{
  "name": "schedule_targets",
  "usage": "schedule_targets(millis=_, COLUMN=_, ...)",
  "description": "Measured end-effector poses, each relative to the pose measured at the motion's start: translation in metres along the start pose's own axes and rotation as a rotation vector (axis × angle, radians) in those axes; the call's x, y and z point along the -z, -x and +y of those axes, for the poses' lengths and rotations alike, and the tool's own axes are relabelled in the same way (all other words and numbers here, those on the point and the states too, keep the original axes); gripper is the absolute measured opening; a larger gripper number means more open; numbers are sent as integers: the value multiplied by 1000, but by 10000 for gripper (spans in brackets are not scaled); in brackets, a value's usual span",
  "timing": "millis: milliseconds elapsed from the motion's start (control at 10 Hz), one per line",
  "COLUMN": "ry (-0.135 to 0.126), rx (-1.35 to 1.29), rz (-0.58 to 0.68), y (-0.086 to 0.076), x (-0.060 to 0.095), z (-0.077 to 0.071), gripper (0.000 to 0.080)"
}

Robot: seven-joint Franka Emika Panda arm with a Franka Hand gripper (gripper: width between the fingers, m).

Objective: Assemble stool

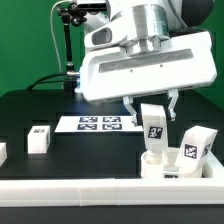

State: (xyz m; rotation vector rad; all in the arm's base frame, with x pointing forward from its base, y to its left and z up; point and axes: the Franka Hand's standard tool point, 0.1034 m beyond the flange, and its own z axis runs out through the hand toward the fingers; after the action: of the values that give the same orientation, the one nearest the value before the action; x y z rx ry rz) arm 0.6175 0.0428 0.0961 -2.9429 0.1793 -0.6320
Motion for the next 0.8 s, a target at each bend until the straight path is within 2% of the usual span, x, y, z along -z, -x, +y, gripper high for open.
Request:
schedule_targets(millis=500, ry=4, rx=-3, rz=-14, y=8, x=-9, z=3, gripper=327)
schedule_targets(millis=800, ry=12, rx=-2, rz=13, y=7, x=-11, z=6, gripper=327)
